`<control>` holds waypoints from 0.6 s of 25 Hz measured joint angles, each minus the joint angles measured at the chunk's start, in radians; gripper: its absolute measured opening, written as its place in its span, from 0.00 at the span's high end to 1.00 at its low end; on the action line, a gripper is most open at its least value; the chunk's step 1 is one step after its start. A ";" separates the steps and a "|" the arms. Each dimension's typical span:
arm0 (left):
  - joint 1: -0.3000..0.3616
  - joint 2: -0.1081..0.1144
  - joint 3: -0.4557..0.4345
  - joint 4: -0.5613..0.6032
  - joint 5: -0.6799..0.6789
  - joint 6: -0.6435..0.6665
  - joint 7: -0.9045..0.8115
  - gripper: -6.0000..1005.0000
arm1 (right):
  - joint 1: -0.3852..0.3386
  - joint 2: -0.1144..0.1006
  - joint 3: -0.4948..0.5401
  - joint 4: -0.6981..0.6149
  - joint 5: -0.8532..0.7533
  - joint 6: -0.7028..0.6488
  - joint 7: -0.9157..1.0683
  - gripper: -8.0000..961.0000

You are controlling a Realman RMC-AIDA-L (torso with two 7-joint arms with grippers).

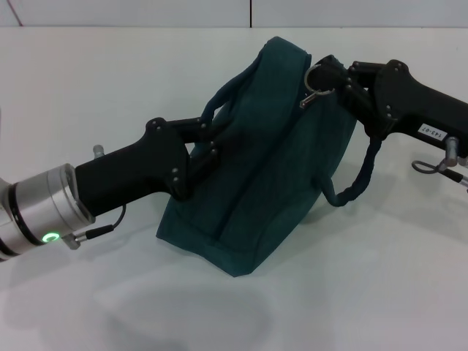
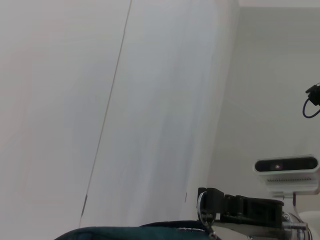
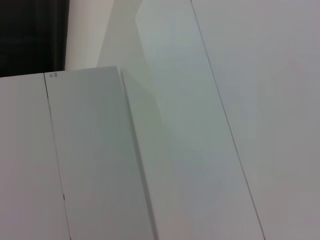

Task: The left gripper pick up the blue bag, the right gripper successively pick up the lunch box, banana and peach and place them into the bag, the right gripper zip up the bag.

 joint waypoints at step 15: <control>0.020 0.000 0.001 -0.004 0.009 0.004 0.029 0.93 | -0.016 -0.004 0.003 0.002 0.057 0.014 -0.033 0.98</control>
